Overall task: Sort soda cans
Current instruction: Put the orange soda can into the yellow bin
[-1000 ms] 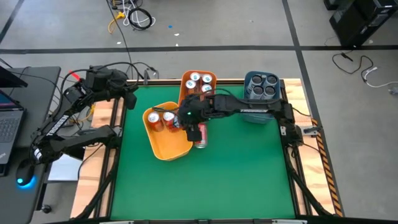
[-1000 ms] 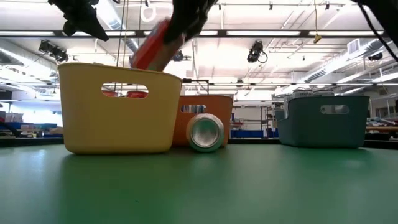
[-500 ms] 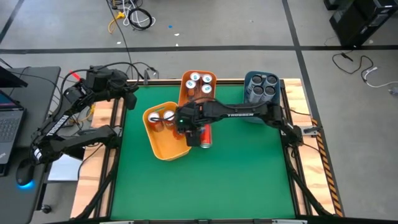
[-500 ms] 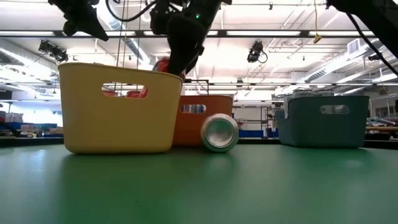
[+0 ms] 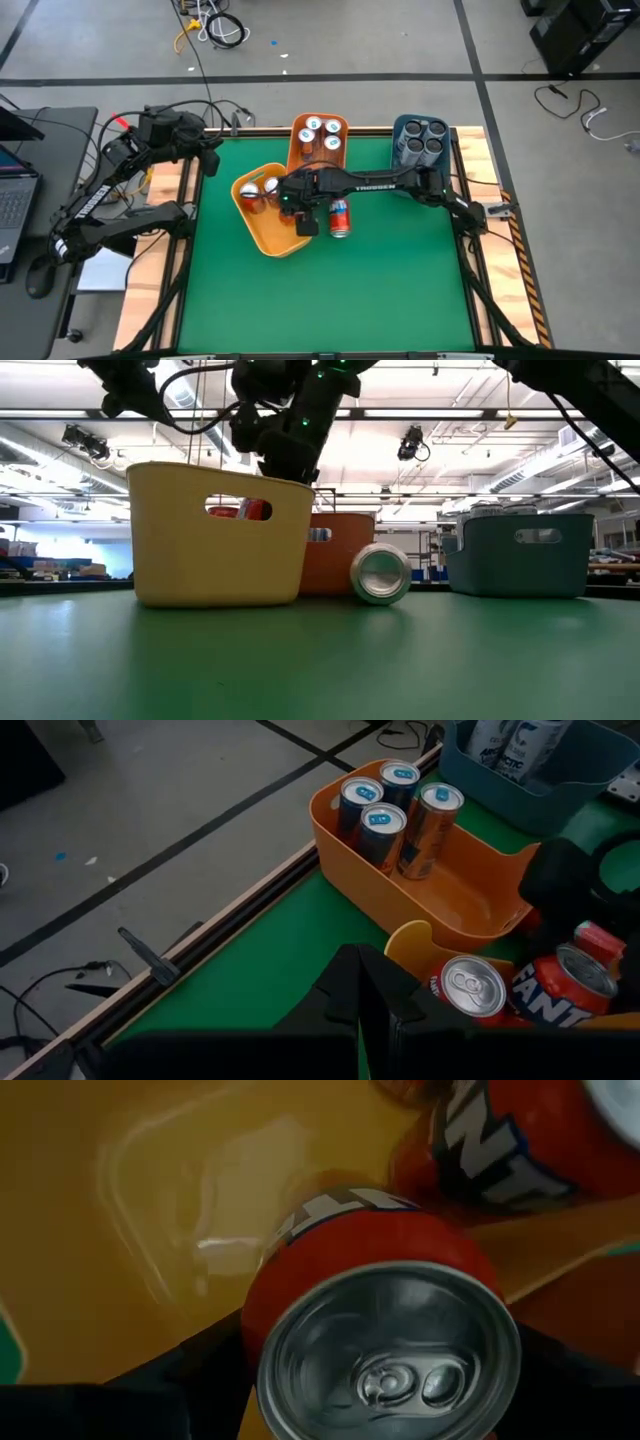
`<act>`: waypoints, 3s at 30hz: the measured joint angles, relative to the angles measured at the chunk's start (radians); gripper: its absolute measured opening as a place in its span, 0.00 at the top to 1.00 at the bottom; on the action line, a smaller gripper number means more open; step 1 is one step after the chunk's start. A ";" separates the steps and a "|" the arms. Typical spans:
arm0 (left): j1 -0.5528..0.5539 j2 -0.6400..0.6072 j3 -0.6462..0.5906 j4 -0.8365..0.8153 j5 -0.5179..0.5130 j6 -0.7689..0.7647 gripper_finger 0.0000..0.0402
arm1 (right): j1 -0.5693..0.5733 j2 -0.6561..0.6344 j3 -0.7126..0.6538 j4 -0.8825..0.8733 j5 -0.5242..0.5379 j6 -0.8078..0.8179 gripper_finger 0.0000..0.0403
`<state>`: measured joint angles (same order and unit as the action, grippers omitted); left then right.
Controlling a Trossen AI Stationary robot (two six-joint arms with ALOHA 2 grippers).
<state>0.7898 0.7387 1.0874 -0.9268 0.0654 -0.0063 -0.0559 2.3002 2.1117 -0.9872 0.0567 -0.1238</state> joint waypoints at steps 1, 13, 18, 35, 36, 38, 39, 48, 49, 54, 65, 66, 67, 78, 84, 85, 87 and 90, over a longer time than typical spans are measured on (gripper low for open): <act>0.000 0.000 0.000 0.000 0.001 0.000 1.00 | 0.000 0.001 0.000 0.006 0.000 0.001 0.22; 0.000 0.000 0.000 -0.004 0.008 0.001 1.00 | 0.000 0.006 0.011 0.046 0.003 -0.010 0.19; 0.000 0.000 0.000 -0.007 0.008 0.001 1.00 | 0.000 0.005 0.015 0.072 0.003 -0.006 0.15; 0.000 0.000 0.000 -0.007 0.008 0.003 1.00 | 0.035 -0.024 0.238 -0.129 0.088 -0.056 0.13; 0.000 0.000 0.000 -0.007 0.009 0.003 1.00 | 0.041 -0.055 0.213 -0.140 0.092 -0.054 0.14; 0.000 0.000 0.000 -0.007 0.014 0.008 1.00 | 0.050 -0.105 0.207 -0.212 0.101 -0.011 0.15; 0.000 0.000 0.000 -0.007 0.016 0.008 1.00 | 0.054 -0.134 0.208 -0.267 0.105 0.023 0.16; 0.000 0.000 0.000 -0.007 0.021 0.026 1.00 | 0.061 -0.344 0.163 -0.576 0.211 0.496 0.32; 0.000 -0.001 0.000 -0.008 0.023 0.027 1.00 | 0.061 -0.374 0.124 -0.572 0.207 0.534 0.34; 0.000 -0.006 0.000 -0.017 0.027 0.037 1.00 | 0.066 -0.513 -0.135 -0.578 0.235 0.770 0.40; 0.000 -0.008 0.000 -0.036 0.026 0.057 1.00 | 0.163 -0.833 -0.899 -0.244 0.201 1.286 0.45; 0.000 -0.008 0.000 -0.036 0.026 0.057 1.00 | 0.170 -0.851 -0.952 -0.208 0.196 1.315 0.45; 0.000 -0.008 0.000 -0.036 0.026 0.055 1.00 | 0.178 -0.864 -0.999 -0.177 0.194 1.345 0.46; 0.000 -0.008 0.000 -0.037 0.043 0.023 1.00 | 0.247 -0.886 -1.242 -0.104 0.188 1.511 0.54; 0.000 -0.008 0.000 -0.037 0.044 0.021 1.00 | 0.326 -0.874 -1.246 0.075 0.029 1.474 0.59; 0.000 -0.008 0.000 -0.038 0.044 0.021 1.00 | 0.339 -0.873 -1.242 0.105 0.010 1.468 0.60; 0.000 -0.008 0.000 -0.038 0.044 0.021 1.00 | 0.357 -0.883 -1.214 0.148 0.034 1.464 0.59; 0.000 -0.008 0.000 -0.038 0.045 0.021 1.00 | 0.372 -0.878 -1.184 0.133 0.084 1.441 0.57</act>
<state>0.7896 0.7309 1.0870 -0.9646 0.1109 0.0144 0.3160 1.4225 0.9281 -0.8544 0.1412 1.3168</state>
